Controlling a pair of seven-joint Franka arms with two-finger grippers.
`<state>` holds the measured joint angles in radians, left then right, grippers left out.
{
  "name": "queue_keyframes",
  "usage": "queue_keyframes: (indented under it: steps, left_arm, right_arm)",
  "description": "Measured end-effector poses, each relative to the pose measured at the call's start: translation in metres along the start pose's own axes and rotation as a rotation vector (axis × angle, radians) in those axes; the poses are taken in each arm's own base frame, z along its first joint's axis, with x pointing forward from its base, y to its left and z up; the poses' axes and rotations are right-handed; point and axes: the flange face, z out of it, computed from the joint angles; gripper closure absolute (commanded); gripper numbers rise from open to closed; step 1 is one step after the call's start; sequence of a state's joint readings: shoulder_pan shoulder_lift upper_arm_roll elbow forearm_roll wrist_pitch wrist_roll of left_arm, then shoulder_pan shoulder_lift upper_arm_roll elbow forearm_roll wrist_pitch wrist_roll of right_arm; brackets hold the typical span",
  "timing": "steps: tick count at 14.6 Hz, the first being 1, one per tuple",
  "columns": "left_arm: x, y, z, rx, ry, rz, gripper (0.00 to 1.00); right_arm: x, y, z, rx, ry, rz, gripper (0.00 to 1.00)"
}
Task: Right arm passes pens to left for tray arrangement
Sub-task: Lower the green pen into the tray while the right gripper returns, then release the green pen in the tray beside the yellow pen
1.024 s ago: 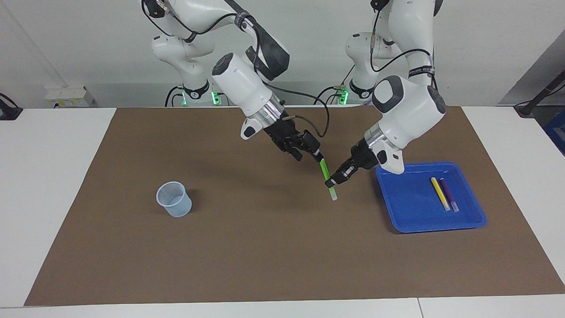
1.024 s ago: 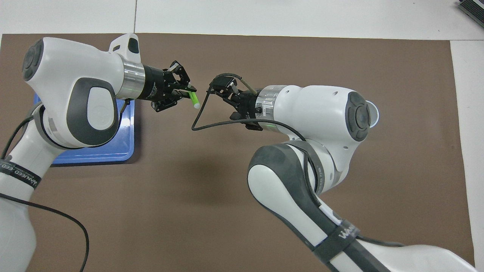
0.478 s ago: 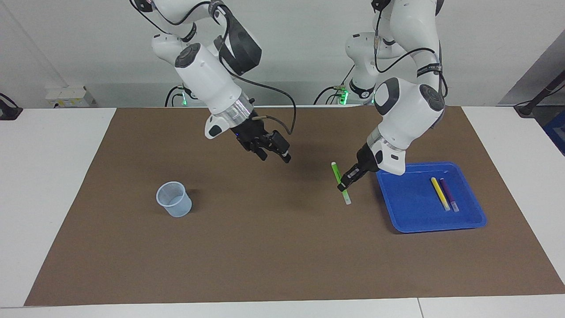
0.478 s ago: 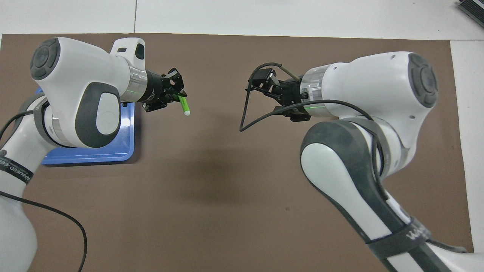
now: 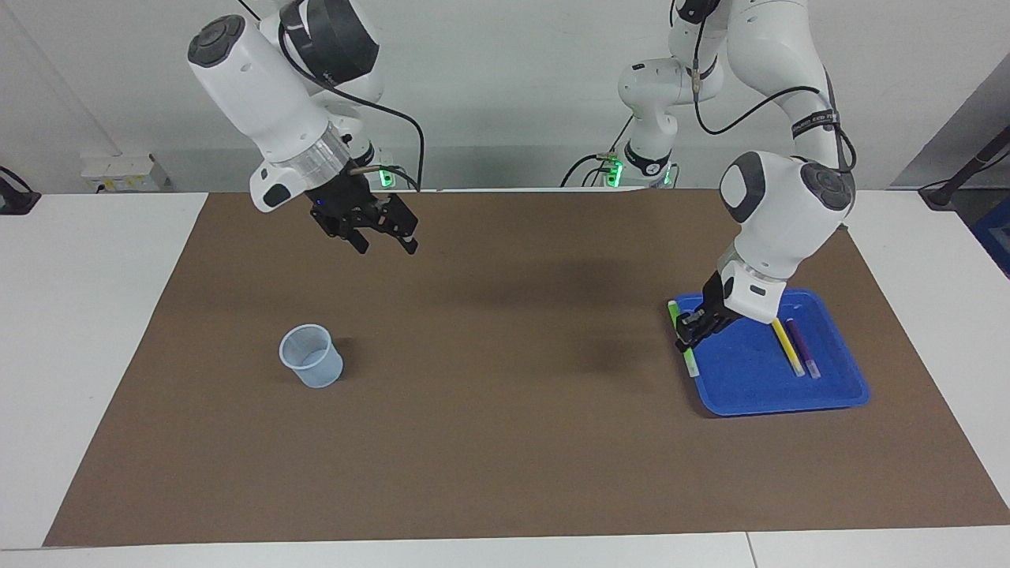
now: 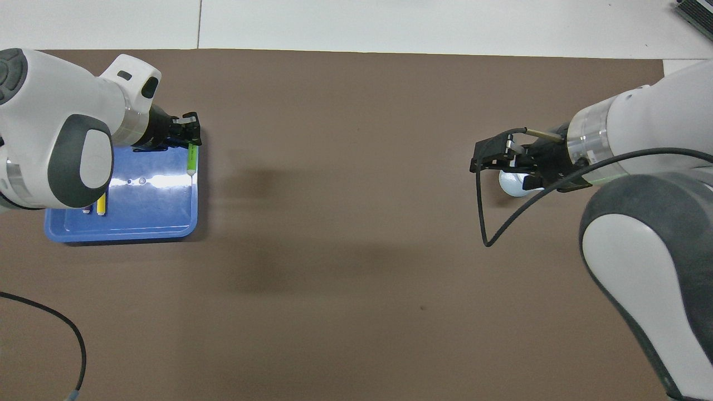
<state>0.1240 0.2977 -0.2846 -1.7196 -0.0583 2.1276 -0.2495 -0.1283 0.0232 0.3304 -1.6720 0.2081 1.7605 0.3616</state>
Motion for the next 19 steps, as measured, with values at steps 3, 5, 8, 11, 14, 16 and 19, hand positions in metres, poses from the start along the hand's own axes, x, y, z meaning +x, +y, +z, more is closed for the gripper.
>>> queue_keyframes:
  steps: [3,5,8,11,14,16,19]
  left_arm:
    - [0.012,-0.052,0.002,0.043,-0.001,0.178,1.0]
    - [0.015,-0.071,0.011,0.043,-0.001,0.224,1.0]
    - [0.008,-0.07,0.042,0.037,0.033,0.245,1.0]
    - [0.0,-0.072,0.064,0.035,0.044,0.273,1.0]
    - [0.001,-0.083,0.064,0.041,0.046,0.278,1.0]
    - [-0.001,-0.091,0.069,0.043,0.053,0.271,1.0]
    - [-0.013,-0.1,0.09,0.044,0.087,0.264,1.0]
  right_arm:
    - [0.002,0.037,-0.015,-0.064,-0.013,-0.103,0.0]
    - [0.004,0.06,-0.024,-0.105,-0.02,-0.151,0.0]
    - [0.002,0.082,-0.034,-0.152,-0.031,-0.184,0.0]
    - [-0.002,0.087,-0.042,-0.17,-0.031,-0.195,0.0]
    - [-0.004,0.086,-0.043,-0.176,-0.028,-0.198,0.0]
    - [-0.004,0.085,-0.043,-0.177,-0.029,-0.198,0.0]
    - [-0.004,0.085,-0.043,-0.177,-0.029,-0.197,0.0]
